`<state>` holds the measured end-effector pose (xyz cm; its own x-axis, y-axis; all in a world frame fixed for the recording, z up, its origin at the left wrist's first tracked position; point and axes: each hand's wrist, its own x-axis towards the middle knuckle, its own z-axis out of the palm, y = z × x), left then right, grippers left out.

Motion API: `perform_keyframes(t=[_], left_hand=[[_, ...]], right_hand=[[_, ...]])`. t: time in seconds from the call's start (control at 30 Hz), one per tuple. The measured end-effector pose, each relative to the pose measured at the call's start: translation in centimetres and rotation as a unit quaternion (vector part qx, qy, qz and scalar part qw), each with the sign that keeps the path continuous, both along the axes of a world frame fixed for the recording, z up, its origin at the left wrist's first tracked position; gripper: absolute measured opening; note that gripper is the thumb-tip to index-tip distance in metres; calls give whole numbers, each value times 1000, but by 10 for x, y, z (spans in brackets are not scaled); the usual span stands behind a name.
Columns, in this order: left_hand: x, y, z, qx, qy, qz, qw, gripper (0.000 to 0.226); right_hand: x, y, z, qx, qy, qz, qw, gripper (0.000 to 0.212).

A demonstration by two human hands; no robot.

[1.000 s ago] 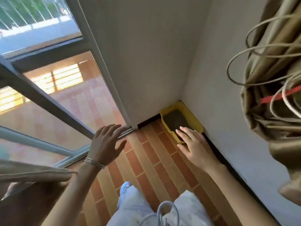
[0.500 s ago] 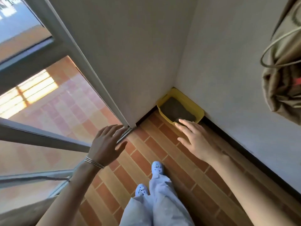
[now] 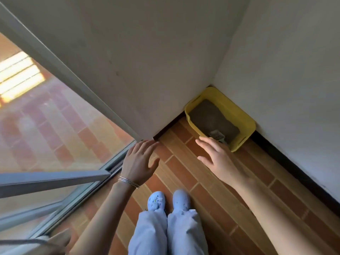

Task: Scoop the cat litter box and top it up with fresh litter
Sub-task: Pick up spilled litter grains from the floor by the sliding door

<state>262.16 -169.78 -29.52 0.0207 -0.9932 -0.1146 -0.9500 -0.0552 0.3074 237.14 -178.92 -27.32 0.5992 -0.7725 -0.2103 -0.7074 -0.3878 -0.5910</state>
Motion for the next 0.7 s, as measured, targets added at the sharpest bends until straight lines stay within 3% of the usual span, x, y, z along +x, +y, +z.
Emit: perform_keyframes(t=[0.4, 0.7], left_hand=[[30, -15, -373, 27, -25, -81, 996, 54], [26, -15, -514, -17, 0, -106, 994, 53]], right_hand=[[18, 4, -378, 91, 4, -22, 996, 53], [37, -3, -529, 81, -25, -28, 996, 53]])
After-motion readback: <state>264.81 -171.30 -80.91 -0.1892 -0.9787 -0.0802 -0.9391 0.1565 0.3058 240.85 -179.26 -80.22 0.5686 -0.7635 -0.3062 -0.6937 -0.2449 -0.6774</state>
